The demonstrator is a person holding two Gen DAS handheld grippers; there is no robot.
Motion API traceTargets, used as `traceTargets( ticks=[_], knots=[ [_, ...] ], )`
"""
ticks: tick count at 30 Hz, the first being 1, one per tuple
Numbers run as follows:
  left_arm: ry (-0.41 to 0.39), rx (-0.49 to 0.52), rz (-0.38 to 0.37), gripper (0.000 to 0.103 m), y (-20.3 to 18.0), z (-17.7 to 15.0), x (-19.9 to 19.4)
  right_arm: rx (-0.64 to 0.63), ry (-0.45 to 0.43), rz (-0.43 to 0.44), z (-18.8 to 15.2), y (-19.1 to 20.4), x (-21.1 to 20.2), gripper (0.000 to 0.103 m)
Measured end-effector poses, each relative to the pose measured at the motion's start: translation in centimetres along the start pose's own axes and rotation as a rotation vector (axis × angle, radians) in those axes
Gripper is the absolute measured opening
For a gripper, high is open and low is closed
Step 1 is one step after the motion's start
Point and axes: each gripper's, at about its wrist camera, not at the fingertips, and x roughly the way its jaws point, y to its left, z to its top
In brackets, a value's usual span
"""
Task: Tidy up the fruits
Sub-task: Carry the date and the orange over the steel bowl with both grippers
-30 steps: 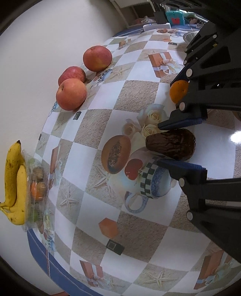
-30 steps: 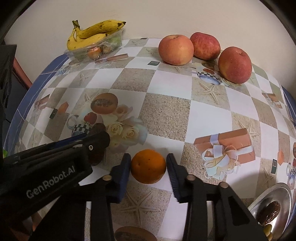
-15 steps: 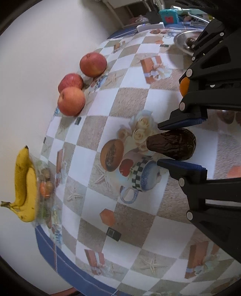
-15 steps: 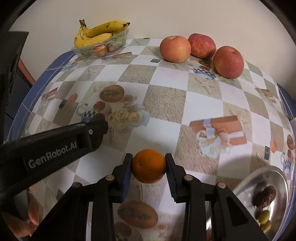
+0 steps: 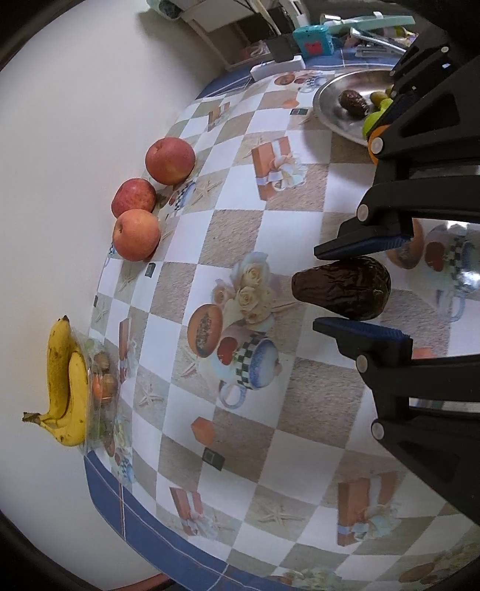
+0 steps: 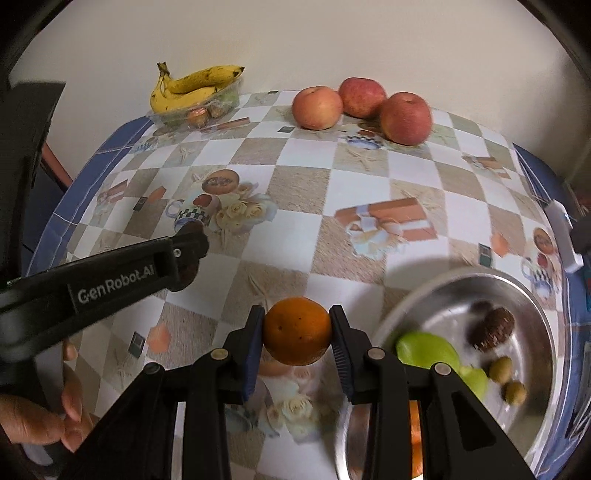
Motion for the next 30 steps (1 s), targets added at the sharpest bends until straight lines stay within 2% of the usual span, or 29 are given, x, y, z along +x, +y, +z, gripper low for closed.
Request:
traceTargets(
  ticks=[14, 20, 27, 30],
  knots=[
    [-0.038, 0.093, -0.074, 0.034, -4.2, -3.1, -3.4, 0.087, -0.029, 0.012, -2.7, -2.9, -3.3, 0.037],
    [-0.016, 0.17, -0.111, 0.034, -7.2, -4.1, -3.0, 0.237, -0.044, -0.063, -3.2, -8.6, -4.6, 0.037],
    [0.061, 0.281, -0.21, 0.034, -12.2, -6.3, -1.6, 0.4, -0.029, -0.186, -4.4, -15.2, -5.3, 0.037],
    [0.073, 0.33, -0.213, 0.034, -13.9, -7.1, -0.8, 0.442, -0.027, -0.187, -5.0, -16.7, -5.4, 0.037]
  ],
)
